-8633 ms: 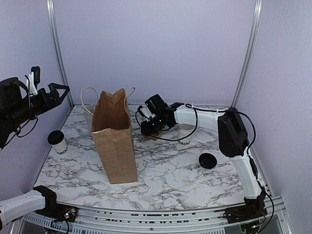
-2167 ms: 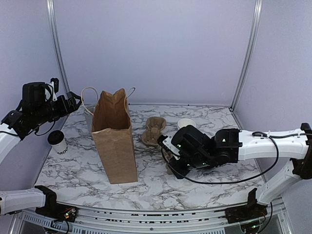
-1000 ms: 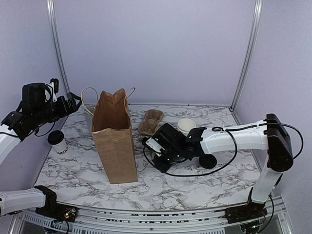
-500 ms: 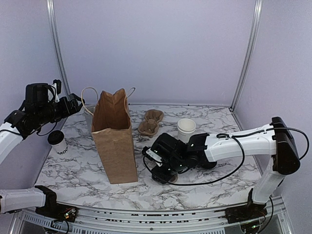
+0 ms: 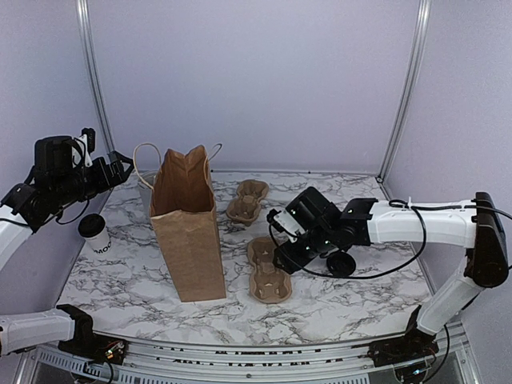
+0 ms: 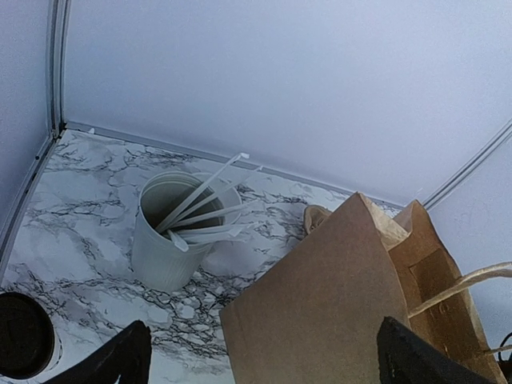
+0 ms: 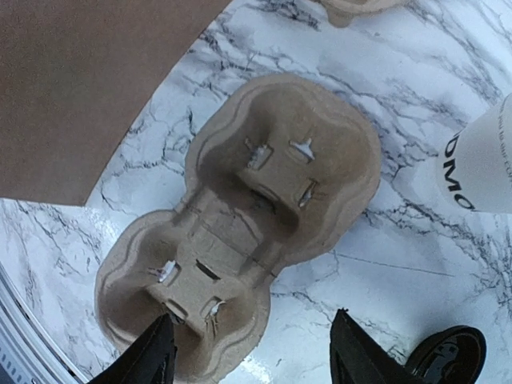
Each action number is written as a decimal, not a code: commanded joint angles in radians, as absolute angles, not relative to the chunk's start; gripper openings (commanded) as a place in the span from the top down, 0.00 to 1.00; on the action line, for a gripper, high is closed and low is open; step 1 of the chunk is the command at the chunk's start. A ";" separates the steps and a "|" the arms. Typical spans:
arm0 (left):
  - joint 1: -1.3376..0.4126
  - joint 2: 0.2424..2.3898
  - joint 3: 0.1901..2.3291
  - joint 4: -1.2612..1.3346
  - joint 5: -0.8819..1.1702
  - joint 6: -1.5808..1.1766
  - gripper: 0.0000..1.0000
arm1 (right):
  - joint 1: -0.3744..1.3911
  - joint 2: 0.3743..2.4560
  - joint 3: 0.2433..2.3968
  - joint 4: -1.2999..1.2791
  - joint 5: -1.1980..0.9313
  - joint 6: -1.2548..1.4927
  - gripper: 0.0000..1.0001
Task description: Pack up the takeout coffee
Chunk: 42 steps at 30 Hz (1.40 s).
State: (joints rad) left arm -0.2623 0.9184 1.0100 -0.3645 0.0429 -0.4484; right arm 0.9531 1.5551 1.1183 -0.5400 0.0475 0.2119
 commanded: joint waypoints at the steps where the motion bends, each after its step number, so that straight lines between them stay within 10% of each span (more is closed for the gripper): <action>1: -0.260 0.909 1.008 -0.361 0.036 -0.439 0.01 | 0.957 1.555 1.066 -0.509 -0.014 0.226 0.36; 23: -0.260 0.929 1.006 -0.356 0.045 -0.432 0.01 | 1.117 1.676 1.104 -0.430 -0.133 0.501 0.27; 42: -0.259 0.908 1.011 -0.362 0.034 -0.433 0.01 | 0.980 1.702 1.238 -0.405 -0.051 -0.134 0.22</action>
State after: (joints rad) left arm -0.2623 0.9314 1.0061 -0.3645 0.0433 -0.4419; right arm 0.9962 1.6402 1.1713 -0.4557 -0.0319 0.0242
